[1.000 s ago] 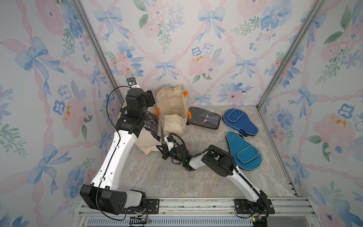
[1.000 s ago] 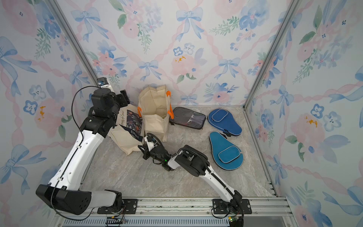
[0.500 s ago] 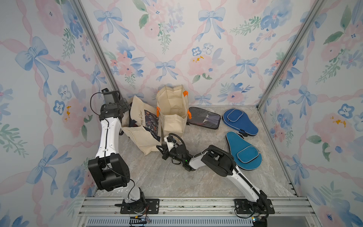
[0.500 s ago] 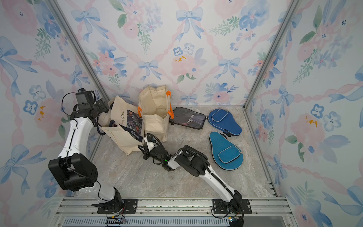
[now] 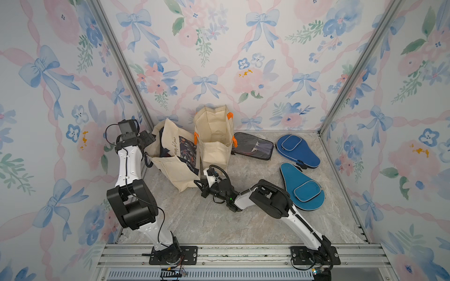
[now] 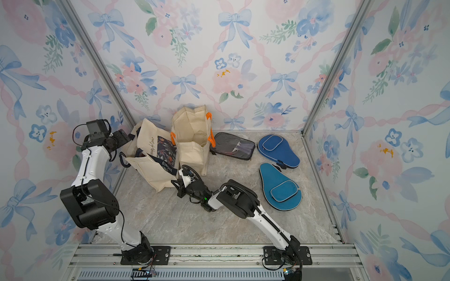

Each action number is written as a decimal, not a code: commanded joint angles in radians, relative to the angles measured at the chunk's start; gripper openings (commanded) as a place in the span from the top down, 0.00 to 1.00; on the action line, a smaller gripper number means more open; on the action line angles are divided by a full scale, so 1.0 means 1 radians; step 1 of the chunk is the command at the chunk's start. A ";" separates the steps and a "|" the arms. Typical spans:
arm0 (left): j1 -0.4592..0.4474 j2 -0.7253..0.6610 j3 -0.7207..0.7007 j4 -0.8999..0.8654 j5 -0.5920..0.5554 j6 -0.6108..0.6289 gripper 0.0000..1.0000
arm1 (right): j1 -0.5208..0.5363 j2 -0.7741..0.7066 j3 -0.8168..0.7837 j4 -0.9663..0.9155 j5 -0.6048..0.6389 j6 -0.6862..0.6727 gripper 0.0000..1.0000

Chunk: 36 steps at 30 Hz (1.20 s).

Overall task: Remove the ping pong set from the canvas bag
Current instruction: Pick up the canvas bag from the corner of the board.

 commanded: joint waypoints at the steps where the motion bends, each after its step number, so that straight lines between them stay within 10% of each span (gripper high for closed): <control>1: 0.016 0.029 -0.024 -0.009 0.078 -0.026 0.15 | -0.013 0.050 -0.019 0.009 0.000 0.007 1.00; 17: -0.028 0.006 -0.100 0.020 0.193 -0.027 0.29 | -0.017 0.052 -0.015 0.005 0.000 0.002 1.00; 23: -0.050 -0.021 -0.124 0.053 0.233 -0.044 1.00 | -0.017 0.051 -0.013 0.000 0.002 -0.001 1.00; 36: -0.074 -0.137 0.032 0.058 0.238 -0.099 1.00 | -0.025 -0.006 -0.066 0.041 0.001 -0.002 1.00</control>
